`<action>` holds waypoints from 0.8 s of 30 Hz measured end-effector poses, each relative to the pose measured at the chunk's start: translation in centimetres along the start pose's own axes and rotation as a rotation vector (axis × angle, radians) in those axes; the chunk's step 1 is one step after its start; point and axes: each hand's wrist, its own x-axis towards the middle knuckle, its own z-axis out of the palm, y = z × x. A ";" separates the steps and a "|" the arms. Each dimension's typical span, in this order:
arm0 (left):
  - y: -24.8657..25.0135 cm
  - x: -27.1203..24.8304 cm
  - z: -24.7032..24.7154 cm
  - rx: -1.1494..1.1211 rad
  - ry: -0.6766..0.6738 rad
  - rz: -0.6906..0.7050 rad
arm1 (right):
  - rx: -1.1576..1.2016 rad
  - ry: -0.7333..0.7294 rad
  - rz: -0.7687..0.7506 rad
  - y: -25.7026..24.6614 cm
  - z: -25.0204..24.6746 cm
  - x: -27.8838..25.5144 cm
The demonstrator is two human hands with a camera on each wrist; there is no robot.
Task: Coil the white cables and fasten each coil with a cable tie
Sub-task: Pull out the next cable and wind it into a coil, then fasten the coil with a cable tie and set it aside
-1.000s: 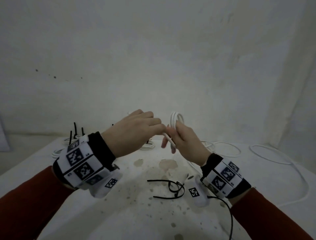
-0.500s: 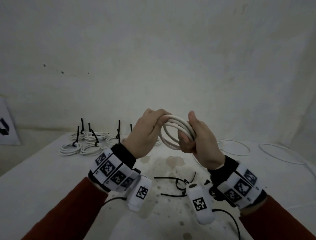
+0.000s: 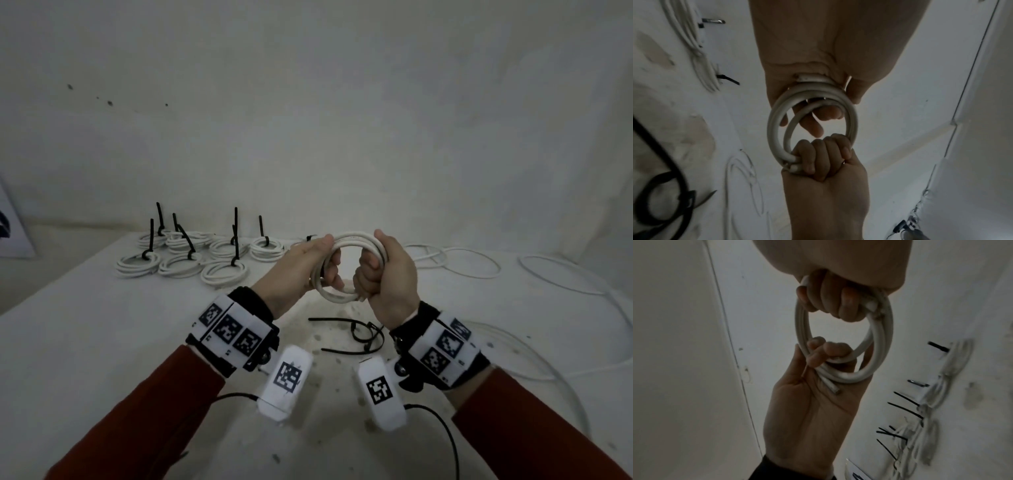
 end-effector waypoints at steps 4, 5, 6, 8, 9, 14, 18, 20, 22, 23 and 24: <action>-1.9 -0.5 0.1 -0.005 0.054 -0.050 | -0.177 0.001 0.017 1.9 -1.1 1.0; -2.2 -0.4 -0.1 0.022 0.081 -0.056 | -0.347 -0.011 -0.004 1.9 -1.4 1.3; -2.5 -0.4 -0.4 0.051 0.107 -0.062 | -0.526 -0.029 -0.022 1.8 -1.9 1.7; -3.1 -0.4 -1.2 0.094 0.162 -0.081 | -0.827 -0.076 -0.037 1.2 -3.2 2.3; -3.3 -0.4 -1.7 0.111 0.193 -0.093 | -0.959 -0.107 -0.056 0.9 -4.0 2.5; -4.7 -0.3 -4.1 0.190 0.316 -0.140 | -1.603 -0.409 -0.071 -0.3 -7.4 2.4; -5.0 -0.1 -4.8 0.274 0.372 -0.140 | -1.766 -0.505 0.114 0.1 -7.8 2.5; -5.1 -0.1 -4.6 0.299 0.383 -0.137 | -1.806 -0.515 0.162 0.6 -7.6 2.9; -5.1 -0.1 -4.4 0.317 0.383 -0.131 | -1.834 -0.522 0.180 1.1 -7.4 3.3; -5.1 -0.1 -4.3 0.322 0.381 -0.128 | -1.838 -0.523 0.181 1.4 -7.3 3.4; -5.1 -0.1 -4.2 0.323 0.379 -0.123 | -1.838 -0.522 0.182 1.6 -7.3 3.5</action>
